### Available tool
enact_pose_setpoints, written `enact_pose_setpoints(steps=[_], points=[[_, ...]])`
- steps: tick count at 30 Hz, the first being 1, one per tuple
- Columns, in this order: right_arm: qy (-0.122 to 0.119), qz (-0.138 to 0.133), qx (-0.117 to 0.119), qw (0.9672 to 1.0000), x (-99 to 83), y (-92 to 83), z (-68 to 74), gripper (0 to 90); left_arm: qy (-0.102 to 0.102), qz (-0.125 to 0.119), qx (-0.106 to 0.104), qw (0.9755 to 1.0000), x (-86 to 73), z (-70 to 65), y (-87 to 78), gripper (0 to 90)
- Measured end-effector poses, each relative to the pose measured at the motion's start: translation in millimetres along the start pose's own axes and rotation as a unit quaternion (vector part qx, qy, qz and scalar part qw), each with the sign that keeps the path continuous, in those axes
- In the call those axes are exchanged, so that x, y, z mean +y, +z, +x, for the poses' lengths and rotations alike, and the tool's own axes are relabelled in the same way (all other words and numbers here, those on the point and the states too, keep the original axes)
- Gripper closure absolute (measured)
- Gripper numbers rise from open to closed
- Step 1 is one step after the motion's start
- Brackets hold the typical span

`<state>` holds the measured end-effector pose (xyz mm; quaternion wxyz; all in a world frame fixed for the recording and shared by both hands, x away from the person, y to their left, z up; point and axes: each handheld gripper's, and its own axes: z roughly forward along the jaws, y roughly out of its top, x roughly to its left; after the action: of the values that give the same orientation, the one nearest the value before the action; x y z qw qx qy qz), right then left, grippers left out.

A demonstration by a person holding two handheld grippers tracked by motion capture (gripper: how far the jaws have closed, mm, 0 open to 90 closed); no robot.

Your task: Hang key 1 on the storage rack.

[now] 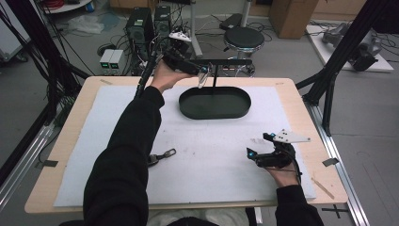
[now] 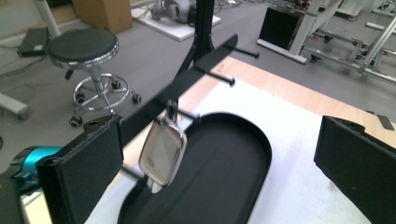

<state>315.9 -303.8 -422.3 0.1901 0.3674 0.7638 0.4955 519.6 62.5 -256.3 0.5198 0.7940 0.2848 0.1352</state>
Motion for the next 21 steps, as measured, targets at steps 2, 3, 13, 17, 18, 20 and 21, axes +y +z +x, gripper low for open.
enact_pose_setpoints(steps=[2, 3, 13, 17, 18, 20, 21], points=[[-0.001, 0.001, 0.0, 1.0, -0.1, 0.2, 0.1, 3.6, -0.006, 0.002, -0.006, 1.0, -2.8, 0.4, -6.0, 1.8], [-0.001, 0.002, 0.0, 1.0, -0.1, 0.3, 0.2, 3.6, -0.007, 0.002, -0.008, 0.9999, -4.1, 0.2, -8.8, 1.8], [-0.001, 0.008, 0.0, 1.0, -0.6, 0.9, 1.5, 3.6, 0.0, 0.019, -0.018, 0.9997, -22.8, -5.2, -32.2, 1.8], [-0.005, 0.008, -0.001, 1.0, -0.6, 1.4, 1.3, 3.6, 0.002, 0.022, -0.023, 0.9995, -30.5, -8.8, -39.1, 1.8], [-0.005, 0.009, -0.001, 0.9999, -0.6, 1.4, 1.4, 3.6, 0.008, 0.023, -0.022, 0.9995, -33.2, -10.5, -40.7, 1.8], [-0.003, 0.01, 0.0, 0.9999, -0.7, 1.4, 1.8, 3.6, 0.015, 0.023, -0.029, 0.9992, -39.8, -14.0, -42.7, 1.8], [-0.004, 0.011, -0.001, 0.9999, -0.7, 1.4, 1.9, 3.6, 0.017, 0.023, -0.031, 0.9991, -43.6, -15.8, -43.1, 1.8]])
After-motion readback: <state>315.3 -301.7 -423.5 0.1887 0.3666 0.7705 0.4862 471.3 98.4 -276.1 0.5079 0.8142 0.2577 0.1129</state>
